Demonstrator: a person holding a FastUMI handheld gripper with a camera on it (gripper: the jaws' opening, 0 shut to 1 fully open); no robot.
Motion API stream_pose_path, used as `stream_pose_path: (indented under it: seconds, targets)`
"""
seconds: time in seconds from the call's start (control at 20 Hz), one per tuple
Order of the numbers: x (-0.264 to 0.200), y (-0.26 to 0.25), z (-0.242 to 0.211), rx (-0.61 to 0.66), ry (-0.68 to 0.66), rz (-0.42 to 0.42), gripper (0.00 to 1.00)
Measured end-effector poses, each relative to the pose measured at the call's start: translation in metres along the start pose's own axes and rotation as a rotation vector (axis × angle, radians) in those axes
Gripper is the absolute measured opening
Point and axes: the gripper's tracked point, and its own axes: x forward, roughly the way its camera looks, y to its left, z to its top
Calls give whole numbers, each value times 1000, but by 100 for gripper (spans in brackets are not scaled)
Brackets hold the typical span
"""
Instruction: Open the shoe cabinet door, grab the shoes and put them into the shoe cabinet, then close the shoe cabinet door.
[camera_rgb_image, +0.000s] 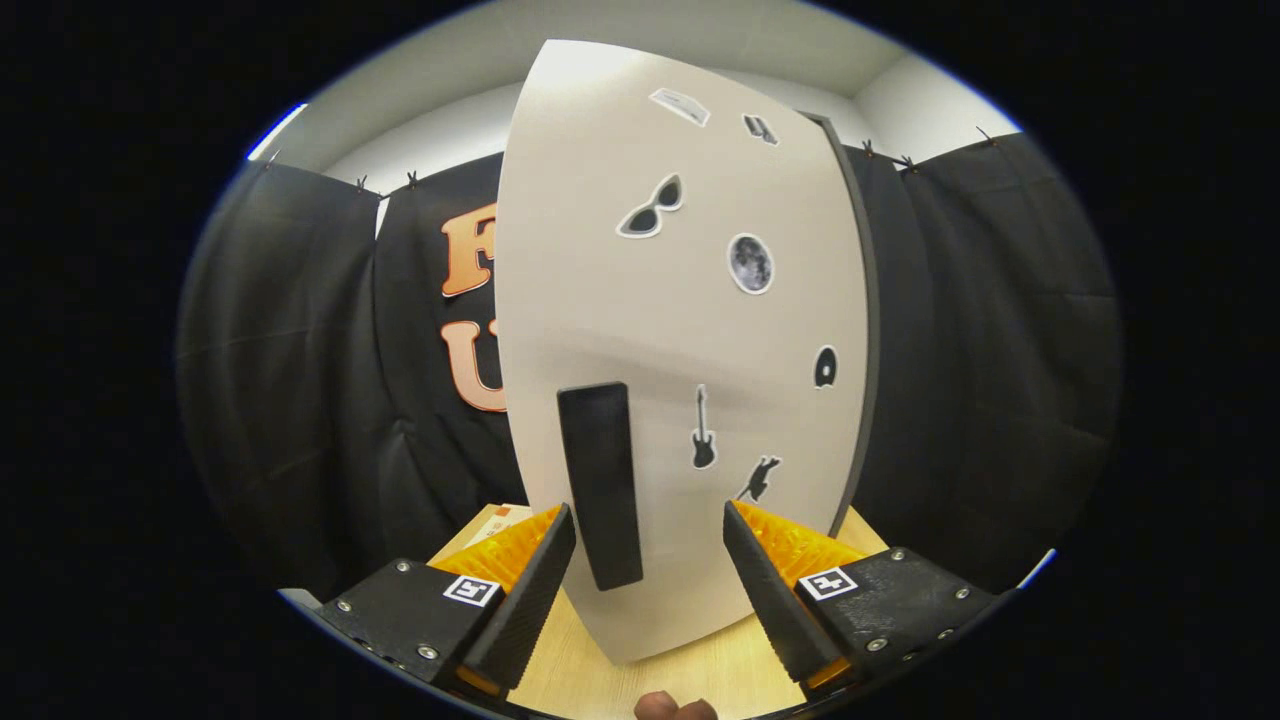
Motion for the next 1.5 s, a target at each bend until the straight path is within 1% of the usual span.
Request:
stream_pose_path:
  seconds: [0.1,0.15,0.2,0.5,0.8,1.1,1.5]
  targets:
    - [13,8,1,-14,-4,11,93]
    - [19,4,3,-23,-9,10,92]
    - [27,4,1,-26,1,11,93]
    - [69,23,5,13,1,75,93]
    - [106,35,10,-7,-3,115,93]
    - [114,30,5,-43,-11,86,95]
    - [115,31,7,-6,-10,81,97]
